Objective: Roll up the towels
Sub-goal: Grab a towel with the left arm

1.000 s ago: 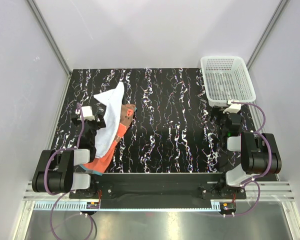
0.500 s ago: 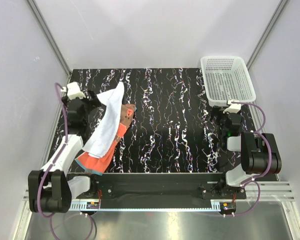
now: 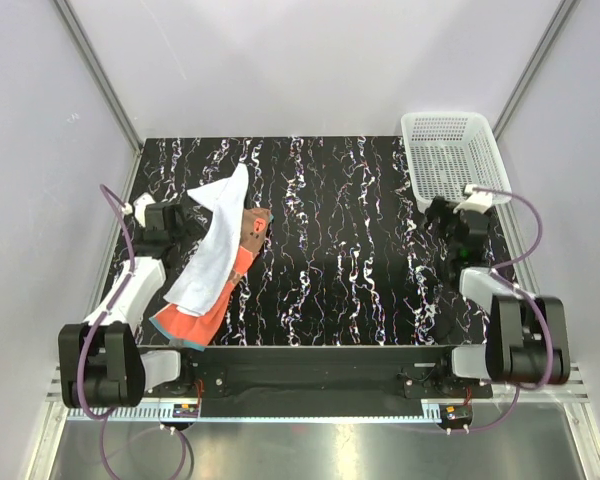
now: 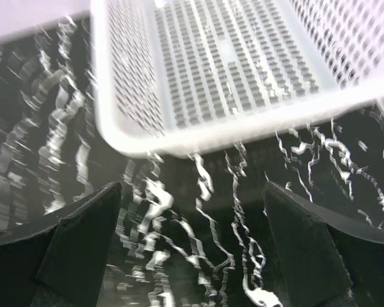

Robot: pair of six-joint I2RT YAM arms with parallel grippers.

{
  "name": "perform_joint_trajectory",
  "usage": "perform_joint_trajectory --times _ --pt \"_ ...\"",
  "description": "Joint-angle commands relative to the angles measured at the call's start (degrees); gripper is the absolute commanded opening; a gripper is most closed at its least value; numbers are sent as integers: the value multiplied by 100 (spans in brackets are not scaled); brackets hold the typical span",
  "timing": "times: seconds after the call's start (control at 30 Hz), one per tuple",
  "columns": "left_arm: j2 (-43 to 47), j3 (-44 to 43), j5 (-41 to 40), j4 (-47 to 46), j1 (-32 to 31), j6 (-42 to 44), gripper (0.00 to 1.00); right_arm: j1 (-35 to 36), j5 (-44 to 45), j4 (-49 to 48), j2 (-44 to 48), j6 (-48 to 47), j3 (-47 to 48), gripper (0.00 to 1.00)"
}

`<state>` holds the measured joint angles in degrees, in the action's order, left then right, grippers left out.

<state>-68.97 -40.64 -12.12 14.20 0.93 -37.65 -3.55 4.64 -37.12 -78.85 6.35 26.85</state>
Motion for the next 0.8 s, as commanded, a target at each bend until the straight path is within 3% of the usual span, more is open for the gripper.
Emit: perform_joint_trajectory --times 0.0,0.07,0.2,0.3,0.4,0.5,0.6,0.77 --pt "-230 -514 227 66 21 -59 99 239 99 2027 905 568 881 100" --pt "-537 -830 280 144 21 -93 98 616 28 2375 1467 587 1041 100" --pt "-846 -1148 254 460 -5 -234 94 2170 229 3286 2565 315 1399 100" --pt "-627 -711 210 470 -22 -523 94 2359 -189 3677 2935 542 1683 100" --pt "-74 62 228 67 -66 -822 94 2359 779 4291 3068 2444 1465 100" --pt "418 573 61 -136 -58 -937 93 2333 -205 4160 2807 2442 1436 100" --pt "665 706 -45 -84 -66 -876 93 2359 -646 4764 2010 2556 2024 100" --pt "815 900 -27 -224 -58 -735 94 2972 -693 5715 539 2318 3254 100"
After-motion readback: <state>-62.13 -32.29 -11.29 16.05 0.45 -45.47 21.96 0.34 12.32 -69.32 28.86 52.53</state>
